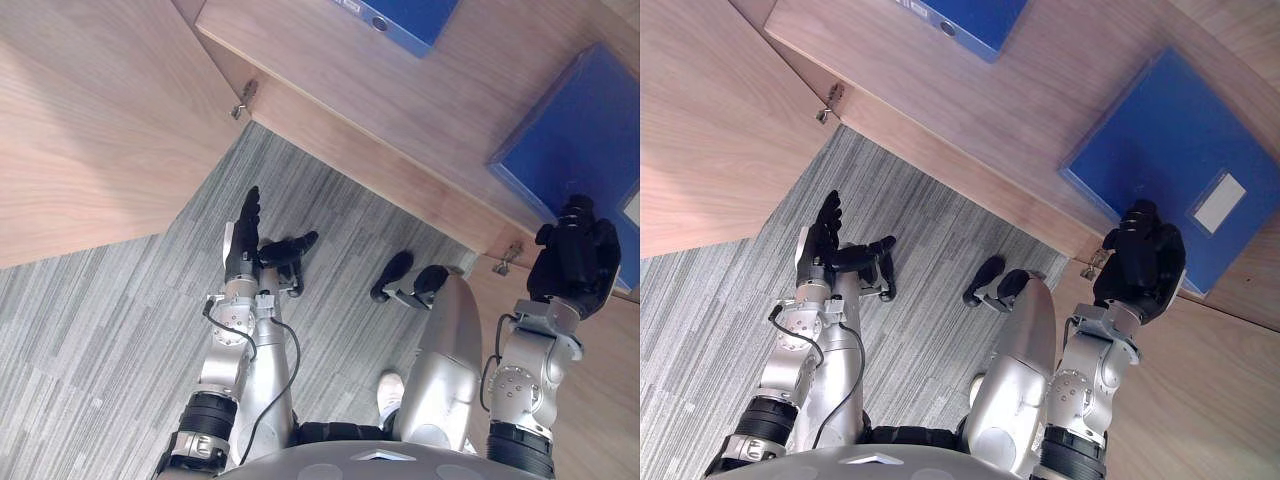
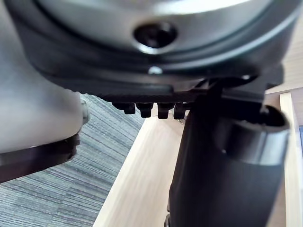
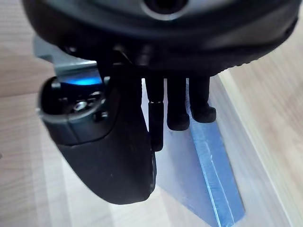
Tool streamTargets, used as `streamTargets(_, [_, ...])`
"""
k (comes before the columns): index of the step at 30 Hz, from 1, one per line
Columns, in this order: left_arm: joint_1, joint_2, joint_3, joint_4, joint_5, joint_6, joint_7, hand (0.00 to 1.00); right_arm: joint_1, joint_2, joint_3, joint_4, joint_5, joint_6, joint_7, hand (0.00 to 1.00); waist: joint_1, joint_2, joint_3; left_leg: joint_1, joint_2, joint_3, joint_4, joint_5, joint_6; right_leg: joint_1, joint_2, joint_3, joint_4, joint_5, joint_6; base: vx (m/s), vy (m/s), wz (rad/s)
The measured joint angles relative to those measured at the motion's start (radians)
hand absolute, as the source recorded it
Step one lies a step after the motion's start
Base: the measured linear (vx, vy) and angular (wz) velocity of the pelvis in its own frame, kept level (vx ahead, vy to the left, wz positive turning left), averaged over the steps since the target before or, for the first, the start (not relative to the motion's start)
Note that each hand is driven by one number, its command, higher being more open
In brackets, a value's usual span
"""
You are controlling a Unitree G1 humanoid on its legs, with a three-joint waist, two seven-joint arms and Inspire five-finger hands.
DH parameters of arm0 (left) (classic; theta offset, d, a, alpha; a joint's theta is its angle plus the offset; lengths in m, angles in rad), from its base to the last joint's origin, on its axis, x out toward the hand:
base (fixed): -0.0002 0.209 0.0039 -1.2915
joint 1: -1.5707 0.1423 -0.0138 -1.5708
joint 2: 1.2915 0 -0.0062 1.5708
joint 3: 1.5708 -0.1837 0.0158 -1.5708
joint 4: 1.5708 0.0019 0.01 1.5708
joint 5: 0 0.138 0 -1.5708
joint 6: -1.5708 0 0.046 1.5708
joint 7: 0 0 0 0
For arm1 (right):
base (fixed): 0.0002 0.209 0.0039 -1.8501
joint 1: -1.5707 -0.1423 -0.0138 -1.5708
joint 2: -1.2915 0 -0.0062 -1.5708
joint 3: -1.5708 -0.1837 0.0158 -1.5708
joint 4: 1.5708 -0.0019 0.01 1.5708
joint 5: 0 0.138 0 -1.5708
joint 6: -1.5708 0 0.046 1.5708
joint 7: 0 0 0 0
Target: Walk over to the cabinet, pick up the folder, carry it to the office cabinet, place the folder inside the office cabinet, then close the office cabinet door
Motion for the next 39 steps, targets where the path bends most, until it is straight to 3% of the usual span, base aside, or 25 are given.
streamTargets(8, [0.0,0.001,0.0,-0.005,0.0,-0.001,0.009,1.0,0.001,0.0,-0.025,0.0,0.0,-0.015,-0.011,0.0,0.002,0.0,0.0,-0.006,0.001,0.0,0.0,0.0,-0.001,-0.008,0.001,0.001,0.002,-0.002,-0.002,0.0,0.0,0.0])
streamTargets(19, [0.001,0.002,0.0,-0.039,-0.043,-0.002,-0.002,1.0,-0.078,-0.039,-0.19,0.022,0.081,-0.052,-0.054,0.0,0.007,0.0,0.0,-0.017,-0.008,-0.011,0.001,0.001,-0.001,-0.008,-0.004,-0.008,0.003,-0.003,-0.001,0.0,0.0,0.01])
streamTargets(33, [0.023,-0.001,0.001,-0.099,-0.07,-0.003,-0.005,1.0,-0.142,-0.067,-0.186,0.096,0.119,-0.054,-0.068,0.0,0.01,0.0,0.0,-0.019,-0.015,-0.012,-0.003,0.003,0.0,-0.007,-0.01,-0.01,0.003,-0.005,0.002,0.0,0.0,0.01])
streamTargets(39, [0.029,-0.007,0.003,-0.097,-0.069,-0.002,-0.004,1.0,-0.109,-0.062,-0.143,0.111,0.087,-0.084,-0.033,0.0,0.005,0.0,0.0,-0.016,-0.015,-0.018,-0.02,0.011,-0.006,0.0,-0.004,-0.02,-0.011,-0.005,0.002,0.0,0.0,0.0])
